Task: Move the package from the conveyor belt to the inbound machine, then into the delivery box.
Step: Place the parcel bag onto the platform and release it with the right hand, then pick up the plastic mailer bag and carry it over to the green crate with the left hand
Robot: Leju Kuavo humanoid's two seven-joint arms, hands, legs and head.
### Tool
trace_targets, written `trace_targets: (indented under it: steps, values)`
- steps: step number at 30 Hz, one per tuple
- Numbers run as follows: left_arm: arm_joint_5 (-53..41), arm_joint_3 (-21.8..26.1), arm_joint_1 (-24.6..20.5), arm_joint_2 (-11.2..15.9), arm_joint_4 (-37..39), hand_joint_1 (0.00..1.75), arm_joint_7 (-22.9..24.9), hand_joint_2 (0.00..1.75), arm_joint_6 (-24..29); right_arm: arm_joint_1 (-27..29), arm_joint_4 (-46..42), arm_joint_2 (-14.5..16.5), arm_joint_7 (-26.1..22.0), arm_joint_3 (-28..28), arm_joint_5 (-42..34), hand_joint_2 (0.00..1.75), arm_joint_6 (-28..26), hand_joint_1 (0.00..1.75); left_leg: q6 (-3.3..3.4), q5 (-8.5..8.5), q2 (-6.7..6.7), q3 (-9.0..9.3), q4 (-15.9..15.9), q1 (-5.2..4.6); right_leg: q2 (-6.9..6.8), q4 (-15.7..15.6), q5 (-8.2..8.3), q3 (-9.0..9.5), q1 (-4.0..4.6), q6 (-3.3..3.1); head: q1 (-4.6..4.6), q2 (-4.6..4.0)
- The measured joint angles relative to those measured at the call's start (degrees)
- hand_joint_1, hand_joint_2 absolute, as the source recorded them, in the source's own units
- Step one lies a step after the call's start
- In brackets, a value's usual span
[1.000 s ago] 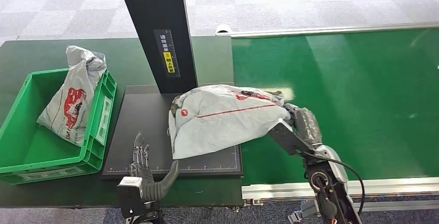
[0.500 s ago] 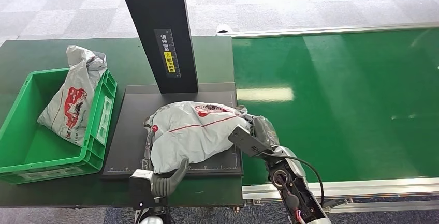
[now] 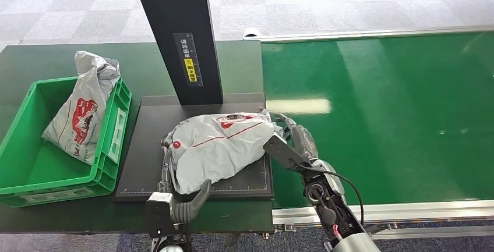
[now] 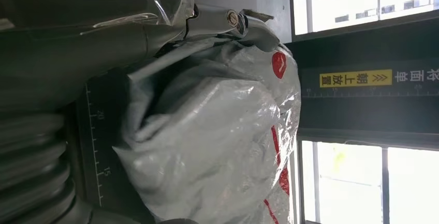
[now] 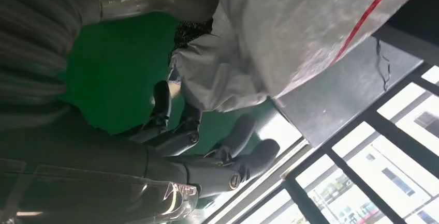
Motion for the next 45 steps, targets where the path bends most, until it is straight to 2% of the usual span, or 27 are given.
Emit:
trace_targets:
  steps: [6,9,12,16,20,24,26,29,32,34,39,42,45]
  values:
    - [-4.36,1.87,1.56,1.92,-2.77,0.00,0.01,1.75,3.01,4.96,-6.36,-1.97,-0.42,-2.99,-2.58,1.75,-2.15,0.00,0.01,-0.02,0.00,-0.01,0.00,0.00,0.00,-0.01,-0.01,-0.02,0.00,0.00,0.01,0.00]
    - [-9.47,5.48,1.00,3.98,-5.82,0.00,0.68,1.75,1.99,8.47,-11.08,-2.98,-0.67,-4.62,-3.31,1.75,-2.73,0.00,0.01,-0.02,-0.01,-0.01,-0.01,0.01,0.00,0.00,-0.01,-0.01,0.01,-0.01,-0.01,0.00]
    - [-13.64,10.13,-0.04,4.90,-8.72,0.00,1.04,1.75,0.67,11.53,-14.75,-3.36,-1.09,-5.65,-3.45,1.75,-2.98,0.00,-0.01,0.00,0.00,0.01,-0.01,0.03,0.02,0.00,0.00,-0.01,0.04,-0.02,-0.01,0.00]
    - [-16.31,15.79,-4.47,6.69,-12.43,0.00,0.39,1.75,3.19,14.42,-18.20,-3.14,-1.49,-5.93,-3.54,1.75,-2.83,0.00,-0.08,0.08,-0.01,0.00,-0.02,0.06,0.01,0.02,0.04,0.02,0.05,-0.06,0.00,0.00]
    - [-16.34,21.06,-9.72,8.62,-16.16,0.00,0.90,1.75,4.08,14.55,-18.92,-2.23,-1.79,-5.52,-3.62,1.75,-1.91,0.00,-0.10,0.14,0.02,0.03,-0.03,0.07,0.02,0.04,0.11,0.04,0.07,-0.14,-0.01,0.00]
    - [-16.52,24.82,-11.72,8.98,-21.28,0.00,1.01,1.75,4.49,13.85,-18.94,-1.23,-1.95,-4.92,-3.92,1.75,-1.38,0.00,-0.10,0.15,0.03,0.04,-0.03,0.07,0.01,0.04,0.11,0.03,0.07,-0.14,0.01,0.00]
    - [-17.91,25.61,-12.00,9.17,-23.91,0.00,1.59,1.75,2.63,13.32,-18.94,-0.90,-1.96,-4.70,-4.06,1.75,-1.00,0.00,-0.10,0.15,0.03,0.04,-0.02,0.06,0.01,0.03,0.11,0.02,0.07,-0.14,0.01,0.00]
    - [-26.44,24.18,-12.70,9.67,-26.60,0.00,6.86,1.75,-5.94,12.09,-18.94,-0.34,-2.09,-4.42,-4.12,1.75,-0.16,0.00,-0.09,0.15,-0.02,0.04,-0.01,0.03,0.00,0.02,0.10,0.00,0.05,-0.13,0.01,0.00]
    - [-34.19,18.80,-14.12,9.89,-25.78,0.00,15.84,1.75,-19.76,10.72,-19.39,0.55,-2.42,-3.91,-4.09,1.75,1.13,0.00,-0.08,0.15,-0.02,0.05,-0.01,0.00,-0.01,0.00,0.11,0.02,0.02,-0.10,0.02,0.00]
    - [-35.90,14.72,-15.06,9.79,-22.85,0.00,19.09,1.75,-25.84,10.41,-20.34,1.07,-2.58,-3.58,-3.98,1.75,1.97,0.00,-0.08,0.15,0.01,0.06,0.00,-0.01,0.02,0.00,0.15,0.02,0.00,-0.08,0.01,0.00]
    - [-33.92,7.17,-17.37,8.87,-9.86,0.00,19.66,1.75,-33.63,10.32,-23.64,1.55,-2.54,-2.52,-3.33,1.75,3.20,0.00,-0.08,0.15,0.05,0.06,0.00,0.00,0.05,0.01,0.17,-0.02,0.01,-0.08,-0.01,0.00]
    - [-31.65,4.59,-18.49,8.08,-2.84,0.00,19.74,1.75,-37.77,10.14,-24.51,1.54,-2.47,-2.26,-3.25,1.75,3.23,0.00,-0.08,0.14,0.06,0.03,-0.01,0.01,0.06,0.01,0.17,-0.04,0.02,-0.08,0.00,0.00]
    - [-30.98,3.17,-18.98,7.51,1.72,0.00,19.70,1.75,-38.81,9.99,-24.86,1.53,-2.45,-2.20,-3.25,1.75,3.22,0.00,-0.08,0.14,0.07,0.02,-0.01,0.01,0.07,0.01,0.17,-0.05,0.02,-0.08,0.00,0.00]
